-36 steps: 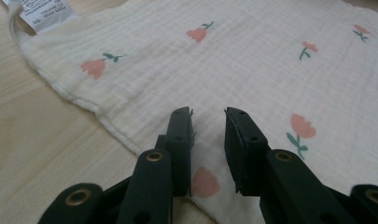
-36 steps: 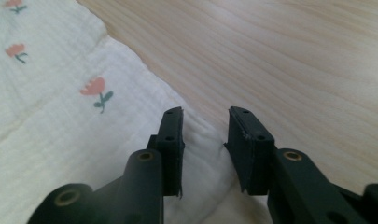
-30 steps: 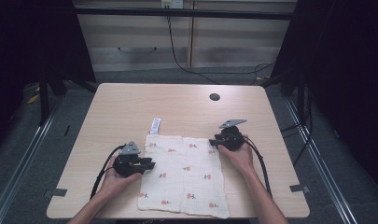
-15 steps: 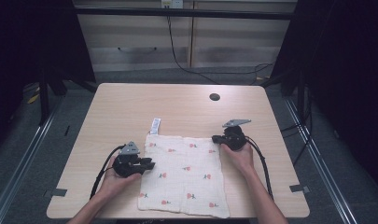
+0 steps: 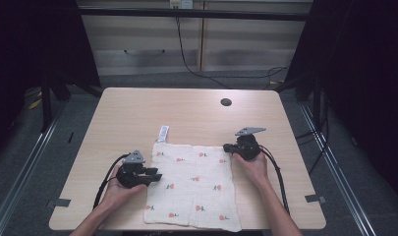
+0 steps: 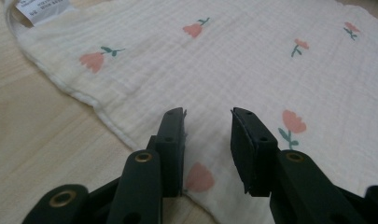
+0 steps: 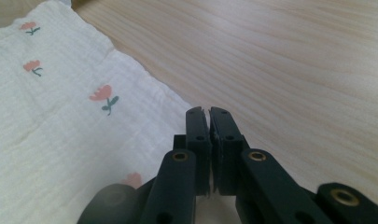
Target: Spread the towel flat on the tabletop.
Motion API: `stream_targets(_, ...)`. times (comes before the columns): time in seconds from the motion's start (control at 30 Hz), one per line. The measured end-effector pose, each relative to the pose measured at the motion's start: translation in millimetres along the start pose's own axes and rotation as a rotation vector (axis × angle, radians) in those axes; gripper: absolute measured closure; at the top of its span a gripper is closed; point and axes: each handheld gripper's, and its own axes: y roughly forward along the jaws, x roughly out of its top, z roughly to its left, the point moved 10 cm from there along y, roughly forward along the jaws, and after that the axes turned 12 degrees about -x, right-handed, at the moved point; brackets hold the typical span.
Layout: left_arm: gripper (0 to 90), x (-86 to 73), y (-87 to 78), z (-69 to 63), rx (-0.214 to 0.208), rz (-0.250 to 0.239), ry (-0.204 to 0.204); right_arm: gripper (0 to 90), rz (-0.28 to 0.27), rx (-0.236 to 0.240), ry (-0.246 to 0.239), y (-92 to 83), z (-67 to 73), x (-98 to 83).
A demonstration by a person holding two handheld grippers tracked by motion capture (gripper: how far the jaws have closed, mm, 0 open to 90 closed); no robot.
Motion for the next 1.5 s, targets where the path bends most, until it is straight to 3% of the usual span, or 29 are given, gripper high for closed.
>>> stream_targets(0.13,59.8,10.8,-10.2,4.3,0.014,-0.043,-0.008,87.2,-0.006,0.005,-0.001,-1.8,1.9,1.3)
stream_targets(0.2,57.8,16.7,-15.4,9.8,0.017,-0.042,-0.023,87.2,-0.011,0.01,0.002,-2.6,3.7,2.3)
stream_targets(0.23,56.3,22.5,-19.8,15.5,0.035,-0.073,-0.03,87.2,-0.015,0.012,0.004,-2.9,4.2,3.1)
stream_targets(0.27,55.6,24.8,-21.3,19.2,0.038,-0.074,-0.046,87.2,-0.018,0.013,0.002,-3.3,4.9,3.8)
stream_targets(0.4,49.4,39.0,-27.2,38.2,0.078,-0.074,-0.043,87.1,-0.017,0.008,0.002,-6.0,6.6,5.9)
stream_targets(0.47,46.6,46.4,-27.4,46.0,0.074,-0.08,-0.054,87.2,-0.023,0.016,0.009,-8.5,7.3,7.9)
stream_targets(0.53,45.7,51.9,-26.6,58.5,0.108,-0.091,-0.06,87.2,-0.023,0.015,0.002,-10.7,7.0,8.8)
stream_targets(0.63,41.6,53.8,-19.8,78.2,0.128,-0.113,-0.145,87.1,-0.012,0.009,-0.015,-14.1,7.3,5.7)
stream_targets(0.7,41.6,53.2,-15.0,85.1,0.146,-0.119,-0.156,87.2,-0.015,0.01,-0.007,-14.4,7.3,1.3)
stream_targets(0.83,43.0,52.7,-9.3,88.1,0.136,-0.082,-0.138,87.1,-0.022,0.01,0.015,-11.1,5.2,0.8)
stream_targets(1.0,52.9,56.3,-9.0,96.1,0.131,-0.101,-0.151,87.1,-0.027,0.019,0.007,-7.8,11.6,4.4)
stream_targets(1.13,57.5,54.3,-8.2,100.1,0.139,-0.095,-0.132,87.0,-0.02,0.027,-0.003,-4.5,16.5,4.5)
stream_targets(1.33,57.1,50.2,-0.4,108.4,0.139,-0.085,-0.141,87.0,-0.015,0.023,-0.001,-3.3,13.4,2.9)
stream_targets(1.5,56.0,47.5,10.0,107.3,0.137,-0.06,-0.132,86.9,-0.019,0.028,0.005,-3.8,12.8,3.5)
